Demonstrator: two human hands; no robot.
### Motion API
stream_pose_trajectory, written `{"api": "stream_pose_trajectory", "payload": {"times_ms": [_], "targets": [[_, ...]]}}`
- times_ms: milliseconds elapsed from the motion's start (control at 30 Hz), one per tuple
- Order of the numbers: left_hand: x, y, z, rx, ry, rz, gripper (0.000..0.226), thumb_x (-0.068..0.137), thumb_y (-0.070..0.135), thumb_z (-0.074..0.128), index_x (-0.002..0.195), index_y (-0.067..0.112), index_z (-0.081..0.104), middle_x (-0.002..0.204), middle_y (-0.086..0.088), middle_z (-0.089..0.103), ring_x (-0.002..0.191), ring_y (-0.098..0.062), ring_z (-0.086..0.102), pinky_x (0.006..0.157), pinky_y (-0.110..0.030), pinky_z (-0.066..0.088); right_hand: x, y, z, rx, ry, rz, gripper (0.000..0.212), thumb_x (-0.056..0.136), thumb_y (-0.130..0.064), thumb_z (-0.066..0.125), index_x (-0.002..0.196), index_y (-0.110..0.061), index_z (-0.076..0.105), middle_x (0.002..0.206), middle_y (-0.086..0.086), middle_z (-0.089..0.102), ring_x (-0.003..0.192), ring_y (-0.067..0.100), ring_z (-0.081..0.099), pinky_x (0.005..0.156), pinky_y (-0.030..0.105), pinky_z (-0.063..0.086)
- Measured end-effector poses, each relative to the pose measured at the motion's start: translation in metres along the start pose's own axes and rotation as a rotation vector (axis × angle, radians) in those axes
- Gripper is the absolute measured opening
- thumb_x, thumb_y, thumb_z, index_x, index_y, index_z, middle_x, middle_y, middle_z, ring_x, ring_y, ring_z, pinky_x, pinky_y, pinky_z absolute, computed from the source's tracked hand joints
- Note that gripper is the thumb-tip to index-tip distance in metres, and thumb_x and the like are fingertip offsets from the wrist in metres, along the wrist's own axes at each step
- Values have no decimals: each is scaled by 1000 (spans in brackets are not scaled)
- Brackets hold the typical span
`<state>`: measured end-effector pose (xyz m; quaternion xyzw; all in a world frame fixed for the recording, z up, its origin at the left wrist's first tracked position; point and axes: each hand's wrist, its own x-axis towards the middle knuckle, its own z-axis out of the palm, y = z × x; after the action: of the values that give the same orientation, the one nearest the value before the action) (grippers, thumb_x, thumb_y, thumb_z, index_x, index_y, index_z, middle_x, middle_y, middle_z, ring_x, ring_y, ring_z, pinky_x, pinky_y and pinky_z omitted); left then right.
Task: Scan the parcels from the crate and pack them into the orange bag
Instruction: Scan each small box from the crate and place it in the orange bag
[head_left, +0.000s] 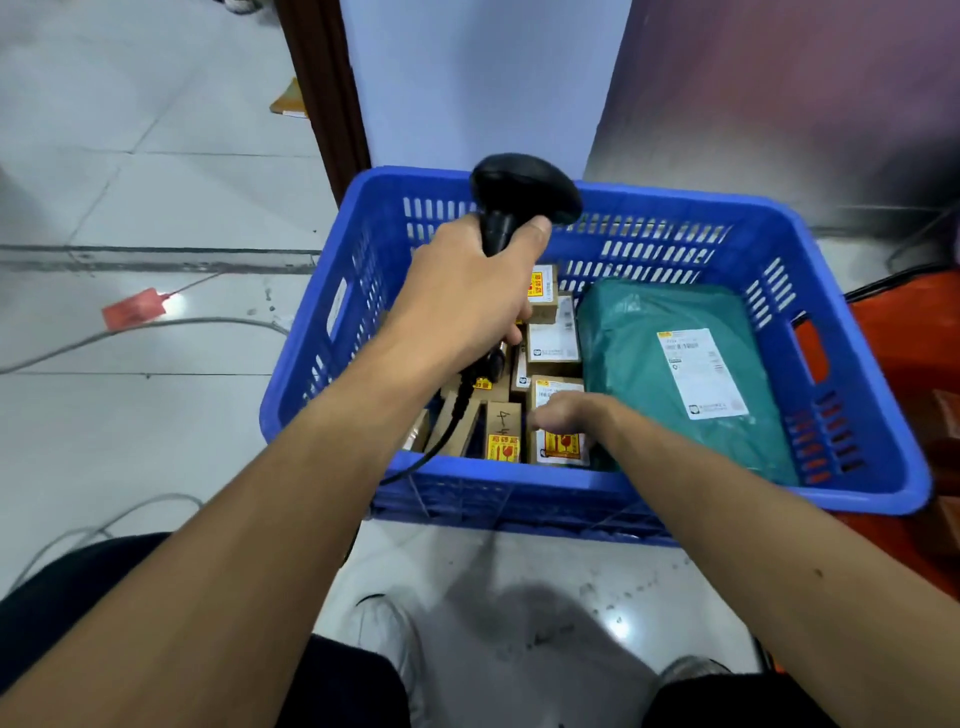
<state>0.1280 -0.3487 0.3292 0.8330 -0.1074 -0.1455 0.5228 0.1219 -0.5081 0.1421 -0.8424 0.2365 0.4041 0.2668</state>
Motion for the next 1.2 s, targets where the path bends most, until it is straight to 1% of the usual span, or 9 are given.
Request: {"api": "stream_pose_trajectory", "payload": {"times_ms": [200,333,433,500,600,800,1000,1100,1200], "targets": [[-2,-3,4,10,-30,6,31,103,53,51,103,24,64,75,-2,76,56,-10,71,53,-20,52,25,-1,-3,-36,115,58,53,110,-24,40,157,0,32,166,17,30,151,31,34,121,38,35],[-2,-5,2,-21,-45,12,31,103,52,53,100,23,63,77,-3,76,55,-10,70,54,-21,56,36,0,-5,-65,92,67,55,108,-28,50,155,-2,36,157,19,44,139,33,50,96,38,48],[-2,-7,-2,-9,-56,20,32,102,53,52,100,24,63,78,-4,77,57,-11,72,59,-26,59,43,2,0,-185,122,94,61,100,-44,61,147,-7,51,152,12,51,134,29,54,105,37,48],[-2,-7,-4,-2,-60,23,33,102,54,51,100,24,64,80,-3,76,59,-11,72,62,-29,61,48,5,1,-187,83,91,69,98,-49,63,151,-8,47,157,12,46,140,29,48,112,38,43],[-1,-5,-6,-10,-45,25,34,101,56,51,99,25,65,80,-1,76,66,-16,74,71,-37,62,52,11,1,-74,-39,87,77,98,-50,64,155,-6,38,163,13,36,145,32,41,112,40,39],[0,0,-7,-51,-23,24,33,100,58,51,93,28,63,77,3,75,76,-18,73,80,-39,58,64,21,0,94,-71,126,74,92,-41,74,149,-6,43,146,14,49,131,31,51,106,41,47],[1,3,-8,-58,-30,43,34,101,58,50,93,28,63,77,3,75,72,-15,73,74,-35,58,59,20,-3,236,-73,122,76,88,-39,80,149,-7,46,152,13,49,131,32,51,98,38,46],[2,7,-10,-86,-26,32,32,101,56,51,95,27,64,75,1,76,61,-12,72,59,-24,57,55,19,-6,267,-77,138,88,85,-44,82,152,-6,41,156,15,46,135,33,50,93,39,47],[3,11,-10,-103,-34,28,30,101,55,53,98,27,64,76,0,77,56,-8,70,53,-23,53,45,18,-10,253,-64,141,93,80,-48,84,152,-9,40,152,15,49,114,29,57,84,37,52]]}}
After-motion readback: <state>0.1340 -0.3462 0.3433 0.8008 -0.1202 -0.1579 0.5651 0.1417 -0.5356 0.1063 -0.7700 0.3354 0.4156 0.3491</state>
